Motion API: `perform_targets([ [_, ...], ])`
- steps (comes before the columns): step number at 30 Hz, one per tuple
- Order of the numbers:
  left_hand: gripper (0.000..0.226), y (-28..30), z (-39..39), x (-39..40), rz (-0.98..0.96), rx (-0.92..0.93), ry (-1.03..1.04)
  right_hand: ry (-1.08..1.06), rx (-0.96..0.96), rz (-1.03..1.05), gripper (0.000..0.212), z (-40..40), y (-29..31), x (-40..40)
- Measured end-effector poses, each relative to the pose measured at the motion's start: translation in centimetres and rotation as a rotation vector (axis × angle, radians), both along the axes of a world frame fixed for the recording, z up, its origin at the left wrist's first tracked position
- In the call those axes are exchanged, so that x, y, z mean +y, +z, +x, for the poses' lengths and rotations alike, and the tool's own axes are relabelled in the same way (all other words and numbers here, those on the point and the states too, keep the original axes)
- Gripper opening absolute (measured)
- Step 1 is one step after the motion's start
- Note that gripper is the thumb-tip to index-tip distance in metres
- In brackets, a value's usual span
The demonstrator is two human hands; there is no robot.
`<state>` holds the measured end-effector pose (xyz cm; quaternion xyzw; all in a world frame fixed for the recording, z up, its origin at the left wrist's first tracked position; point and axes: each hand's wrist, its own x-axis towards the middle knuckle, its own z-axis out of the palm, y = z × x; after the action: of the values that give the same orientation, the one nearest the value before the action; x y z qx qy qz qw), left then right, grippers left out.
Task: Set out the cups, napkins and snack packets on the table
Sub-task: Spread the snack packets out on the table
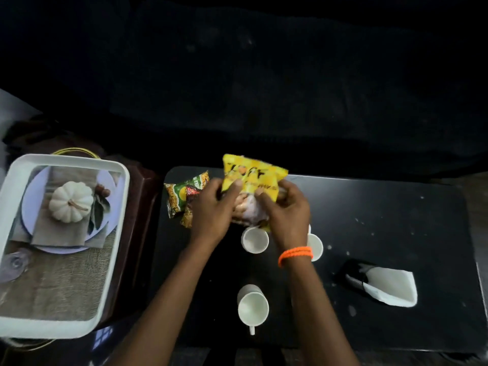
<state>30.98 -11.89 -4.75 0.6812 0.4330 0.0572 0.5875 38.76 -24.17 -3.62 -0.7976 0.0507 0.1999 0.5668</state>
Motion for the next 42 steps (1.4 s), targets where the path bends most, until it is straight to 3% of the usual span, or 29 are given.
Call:
perform_targets([
  [5, 0.032, -2.7, 7.9, -1.8, -0.013, 0.173, -0.29, -0.048, 0.046, -0.259, 0.043, 7.0, -3.5, -2.5],
  [10, 0.054, -6.1, 8.1, -2.8, 0.208, 0.349, -0.373, 0.191, -0.005, -0.463, 0.061, 8.1, -6.9, -4.0],
  [13, 0.05, -7.2, 7.3, -3.0, 0.407, 0.212, -0.387, 0.281, -0.155, -0.516, 0.068, 7.5, -7.7, -4.7],
  [16, 0.057, -7.8, 7.1, -3.3, 0.517, 0.111, -0.567, 0.408, -0.211, -0.557, 0.077, 7.0, -8.0, -4.8],
  [19, 0.068, -8.4, 7.3, -3.3, 0.518, 0.174, -0.715, 0.522, -0.186, -0.615, 0.086, 6.9, -8.1, -4.6],
  [24, 0.075, -8.6, 7.8, -3.2, 0.46, 0.231, -0.755, 0.543, -0.154, -0.694, 0.071, 7.3, -8.0, -4.1],
  [30, 0.076, -7.0, 8.3, -3.1, 0.439, 0.294, -0.817, 0.572, -0.098, -0.745, 0.069, 7.7, -7.2, -3.8],
  [33, 0.055, -5.0, 7.4, -2.7, 0.484, 0.162, -0.711, 0.473, -0.217, -0.727, 0.069, 6.9, -6.1, -3.2],
  [35, 0.038, -3.7, 5.6, -1.9, 0.537, 0.03, -0.483, 0.381, -0.274, -0.597, 0.062, 5.6, -5.1, -1.9],
  [37, 0.03, -3.2, 2.7, -0.5, 0.629, -0.021, -0.188, 0.408, -0.169, -0.485, 0.051, 4.0, -4.3, 0.1],
  [39, 0.029, -3.7, -0.4, 1.1, 0.66, 0.058, 0.065, 0.559, -0.024, -0.424, 0.046, 2.1, -4.1, 2.1],
  [42, 0.033, -5.7, -3.9, 2.8, 0.371, 0.226, 0.234, 0.712, 0.054, -0.4, 0.05, -0.6, -4.6, 4.7],
])
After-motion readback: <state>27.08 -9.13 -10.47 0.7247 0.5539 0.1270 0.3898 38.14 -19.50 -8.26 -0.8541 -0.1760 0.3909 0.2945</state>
